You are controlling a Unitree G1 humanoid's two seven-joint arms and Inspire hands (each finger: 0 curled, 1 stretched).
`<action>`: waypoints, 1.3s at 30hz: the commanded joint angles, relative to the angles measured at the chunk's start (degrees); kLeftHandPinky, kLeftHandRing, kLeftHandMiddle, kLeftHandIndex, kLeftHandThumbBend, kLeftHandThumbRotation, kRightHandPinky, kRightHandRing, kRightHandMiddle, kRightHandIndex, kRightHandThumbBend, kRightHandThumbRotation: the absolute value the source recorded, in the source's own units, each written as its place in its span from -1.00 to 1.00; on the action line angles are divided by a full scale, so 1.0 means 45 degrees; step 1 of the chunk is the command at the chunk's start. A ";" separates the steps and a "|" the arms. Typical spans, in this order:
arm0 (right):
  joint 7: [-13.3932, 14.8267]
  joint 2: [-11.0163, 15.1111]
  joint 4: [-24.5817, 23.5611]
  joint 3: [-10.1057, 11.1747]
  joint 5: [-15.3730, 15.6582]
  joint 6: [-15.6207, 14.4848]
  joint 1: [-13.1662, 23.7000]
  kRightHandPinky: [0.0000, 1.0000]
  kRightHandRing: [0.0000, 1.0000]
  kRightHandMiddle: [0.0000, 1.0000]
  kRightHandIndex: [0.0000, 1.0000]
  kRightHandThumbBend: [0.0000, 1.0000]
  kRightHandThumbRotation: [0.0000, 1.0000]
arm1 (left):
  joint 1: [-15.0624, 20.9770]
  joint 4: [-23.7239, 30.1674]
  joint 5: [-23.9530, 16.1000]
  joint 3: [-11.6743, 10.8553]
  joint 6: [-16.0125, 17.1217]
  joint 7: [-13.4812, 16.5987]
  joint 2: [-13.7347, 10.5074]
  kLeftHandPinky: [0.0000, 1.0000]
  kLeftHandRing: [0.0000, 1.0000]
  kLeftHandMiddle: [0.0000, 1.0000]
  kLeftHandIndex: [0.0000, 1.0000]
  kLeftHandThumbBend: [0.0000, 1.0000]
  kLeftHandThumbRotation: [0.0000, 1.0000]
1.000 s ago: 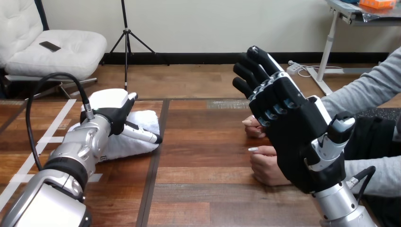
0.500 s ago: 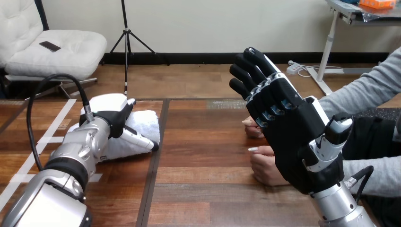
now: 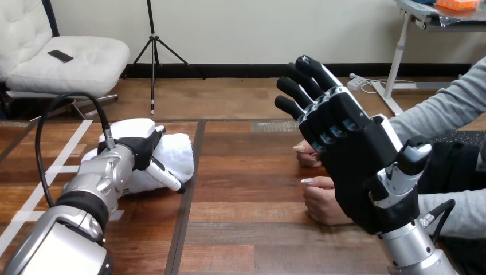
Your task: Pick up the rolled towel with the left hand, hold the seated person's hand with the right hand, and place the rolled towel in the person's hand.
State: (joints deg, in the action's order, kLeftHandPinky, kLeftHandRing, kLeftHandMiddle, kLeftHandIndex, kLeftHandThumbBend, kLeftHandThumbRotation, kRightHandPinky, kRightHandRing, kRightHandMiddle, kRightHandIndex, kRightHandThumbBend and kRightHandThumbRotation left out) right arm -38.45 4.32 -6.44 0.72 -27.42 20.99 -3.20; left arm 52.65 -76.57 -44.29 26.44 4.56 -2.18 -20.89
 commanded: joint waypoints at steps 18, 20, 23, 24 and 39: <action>0.0117 0.0009 -0.1178 -0.0053 -0.0491 -0.0018 0.0054 0.83 0.88 0.87 0.81 0.94 1.00 | 0.0626 0.0079 0.0398 0.0163 -0.0135 0.0030 0.0201 0.96 0.95 0.97 0.91 1.00 -0.37; 0.0118 0.0021 -0.1224 -0.0055 -0.0529 -0.0054 0.0036 0.84 0.88 0.87 0.81 0.94 1.00 | 0.0591 0.0081 0.0382 0.0183 -0.0130 0.0076 0.0215 0.96 0.95 0.97 0.91 0.99 -0.39; 0.0140 0.0024 -0.1298 -0.0061 -0.0549 -0.0073 0.0012 0.84 0.88 0.87 0.81 0.94 1.00 | 0.0519 0.0079 0.0299 0.0264 -0.0129 0.0241 0.0241 0.94 0.94 0.96 0.90 0.94 -0.39; 0.0160 0.0019 -0.1326 -0.0065 -0.0536 -0.0063 0.0002 0.84 0.88 0.87 0.81 0.94 1.00 | 0.0486 0.0079 0.0252 0.0306 -0.0152 0.0349 0.0259 0.94 0.94 0.96 0.90 0.92 -0.38; 0.0350 0.0060 -0.1676 -0.0123 -0.0513 -0.0152 -0.0145 0.75 0.85 0.84 0.78 1.00 1.00 | 0.0260 0.0028 -0.0016 0.0835 -0.0585 0.1306 0.0467 0.86 0.89 0.91 0.85 0.68 -0.38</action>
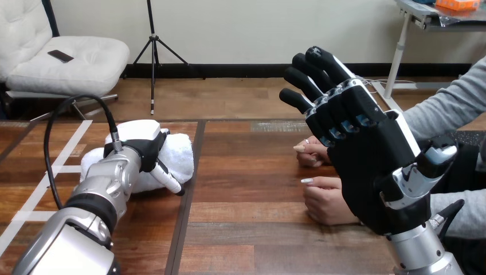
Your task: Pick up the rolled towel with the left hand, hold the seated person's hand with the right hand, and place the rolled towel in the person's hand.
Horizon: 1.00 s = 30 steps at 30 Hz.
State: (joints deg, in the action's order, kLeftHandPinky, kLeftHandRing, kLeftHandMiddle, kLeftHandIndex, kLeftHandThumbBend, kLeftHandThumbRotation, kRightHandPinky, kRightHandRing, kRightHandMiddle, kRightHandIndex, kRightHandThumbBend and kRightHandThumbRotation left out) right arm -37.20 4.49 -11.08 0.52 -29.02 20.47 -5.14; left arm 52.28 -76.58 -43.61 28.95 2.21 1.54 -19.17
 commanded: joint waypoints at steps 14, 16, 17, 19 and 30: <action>0.0174 0.0011 -0.0734 -0.0073 -0.0051 0.0147 0.0204 0.63 0.84 0.83 0.76 1.00 1.00 | 0.0208 -0.0015 -0.0046 0.0523 -0.0190 0.0678 0.0127 0.79 0.82 0.85 0.80 0.53 -0.58; 0.0181 0.0025 -0.0740 -0.0071 -0.0039 0.0177 0.0191 0.62 0.84 0.83 0.76 1.00 1.00 | 0.0182 -0.0022 -0.0029 0.0523 -0.0249 0.0729 0.0146 0.77 0.81 0.84 0.79 0.52 -0.61; 0.0185 0.0031 -0.0748 -0.0074 -0.0037 0.0183 0.0183 0.62 0.84 0.83 0.76 1.00 1.00 | 0.0175 -0.0023 -0.0022 0.0524 -0.0264 0.0744 0.0150 0.76 0.81 0.84 0.79 0.52 -0.63; 0.0180 0.0038 -0.0772 -0.0078 -0.0074 0.0178 0.0170 0.61 0.84 0.83 0.76 1.00 1.00 | 0.0145 -0.0028 -0.0008 0.0524 -0.0309 0.0825 0.0164 0.75 0.80 0.83 0.78 0.52 -0.66; 0.0182 0.0060 -0.0898 -0.0094 -0.0280 0.0025 0.0106 0.59 0.83 0.82 0.76 1.00 1.00 | 0.0074 -0.0054 -0.0079 0.0641 -0.0444 0.1146 0.0164 0.71 0.76 0.79 0.74 0.53 -0.82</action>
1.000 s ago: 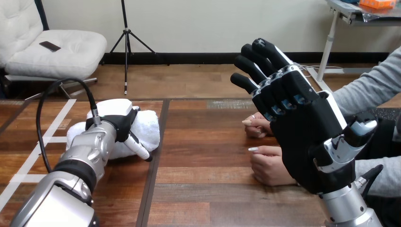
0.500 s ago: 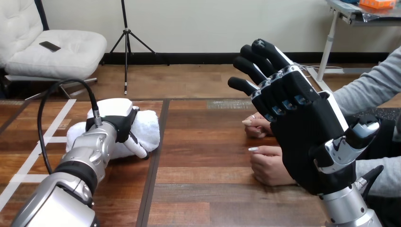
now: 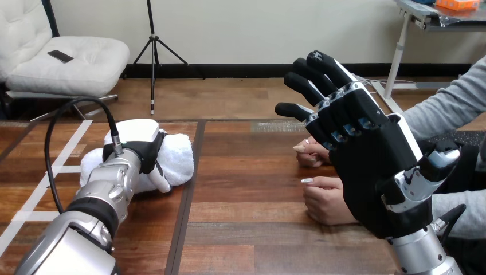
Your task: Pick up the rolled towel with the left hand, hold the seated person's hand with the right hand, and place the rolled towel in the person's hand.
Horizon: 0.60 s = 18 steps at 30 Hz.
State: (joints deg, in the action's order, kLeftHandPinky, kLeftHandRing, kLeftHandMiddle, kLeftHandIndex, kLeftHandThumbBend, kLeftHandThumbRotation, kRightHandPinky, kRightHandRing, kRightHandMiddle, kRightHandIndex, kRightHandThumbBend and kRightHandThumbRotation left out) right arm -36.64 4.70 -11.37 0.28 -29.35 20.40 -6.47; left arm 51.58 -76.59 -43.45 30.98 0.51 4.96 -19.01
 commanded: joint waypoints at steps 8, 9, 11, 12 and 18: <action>0.0115 0.0006 -0.0895 -0.0044 -0.0174 0.0041 0.0349 0.58 0.81 0.81 0.73 1.00 1.00 | 0.0170 -0.0056 -0.0003 0.0085 0.0003 0.0619 0.0100 0.65 0.72 0.75 0.70 0.58 -0.93; 0.0113 0.0005 -0.0902 -0.0046 -0.0180 0.0045 0.0343 0.57 0.81 0.80 0.73 1.00 1.00 | 0.0161 -0.0055 0.0021 0.0063 0.0022 0.0648 0.0098 0.64 0.72 0.75 0.69 0.59 -0.94; 0.0098 0.0008 -0.0909 -0.0048 -0.0204 0.0046 0.0338 0.57 0.81 0.80 0.73 1.00 1.00 | 0.0146 -0.0051 0.0097 -0.0006 0.0042 0.0697 0.0102 0.60 0.71 0.74 0.68 0.61 -0.97; 0.0088 0.0011 -0.0915 -0.0047 -0.0218 0.0044 0.0334 0.57 0.81 0.80 0.73 1.00 1.00 | 0.0141 -0.0049 0.0136 -0.0040 0.0043 0.0715 0.0107 0.58 0.70 0.73 0.67 0.61 -0.98; 0.0061 0.0021 -0.0936 -0.0027 -0.0229 0.0060 0.0330 0.57 0.80 0.80 0.73 1.00 1.00 | 0.0146 -0.0037 0.0354 -0.0192 0.0019 0.0731 0.0144 0.43 0.68 0.71 0.65 0.62 -1.00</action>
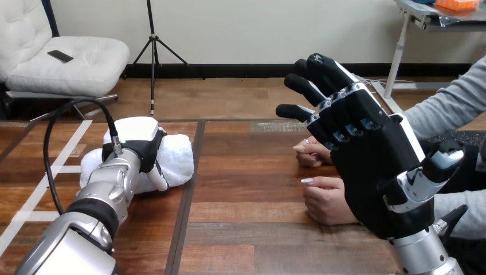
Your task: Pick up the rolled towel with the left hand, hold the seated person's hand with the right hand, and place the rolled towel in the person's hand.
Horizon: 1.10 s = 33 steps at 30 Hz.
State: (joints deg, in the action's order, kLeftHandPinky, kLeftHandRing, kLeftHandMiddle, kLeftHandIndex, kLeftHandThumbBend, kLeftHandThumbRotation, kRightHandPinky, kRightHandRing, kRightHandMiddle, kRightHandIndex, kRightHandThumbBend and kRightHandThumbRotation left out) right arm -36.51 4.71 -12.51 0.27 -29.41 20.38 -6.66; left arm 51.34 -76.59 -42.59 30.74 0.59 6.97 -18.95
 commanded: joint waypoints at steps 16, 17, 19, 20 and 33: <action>0.0051 0.0006 -0.0709 0.0017 -0.0307 -0.0029 0.0393 0.56 0.80 0.80 0.74 1.00 1.00 | 0.0127 0.0029 0.0342 -0.0209 0.0176 0.1370 0.0229 -0.21 0.02 0.20 0.36 0.57 -1.00; 0.0053 0.0007 -0.0709 0.0019 -0.0304 -0.0029 0.0394 0.56 0.80 0.80 0.74 1.00 1.00 | 0.0108 0.0035 0.0359 -0.0212 0.0237 0.1487 0.0225 -0.24 -0.01 0.17 0.34 0.57 -1.00; 0.0058 0.0007 -0.0711 0.0019 -0.0298 -0.0028 0.0395 0.56 0.80 0.80 0.74 1.00 1.00 | 0.0090 0.0037 0.0393 -0.0203 0.0306 0.1611 0.0217 -0.30 -0.10 0.08 0.27 0.55 -1.00; 0.0065 0.0004 -0.0710 0.0021 -0.0286 -0.0021 0.0398 0.56 0.80 0.80 0.74 1.00 1.00 | 0.0076 0.0039 0.0411 -0.0198 0.0353 0.1695 0.0213 -0.31 -0.12 0.06 0.25 0.55 -1.00; 0.0113 -0.0016 -0.0644 0.0046 -0.0119 0.0123 0.0452 0.55 0.81 0.81 0.75 1.00 1.00 | -0.0043 0.0040 0.0573 -0.0251 0.0797 0.2160 0.0171 -0.39 -0.24 -0.09 -0.04 0.49 -1.00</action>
State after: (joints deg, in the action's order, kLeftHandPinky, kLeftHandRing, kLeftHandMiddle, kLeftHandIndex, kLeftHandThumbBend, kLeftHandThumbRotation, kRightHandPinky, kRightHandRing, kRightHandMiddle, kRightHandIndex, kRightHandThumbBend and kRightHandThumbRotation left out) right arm -36.41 4.71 -13.50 0.28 -29.52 20.27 -6.66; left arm 50.34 -76.60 -40.76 30.43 3.28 15.11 -18.55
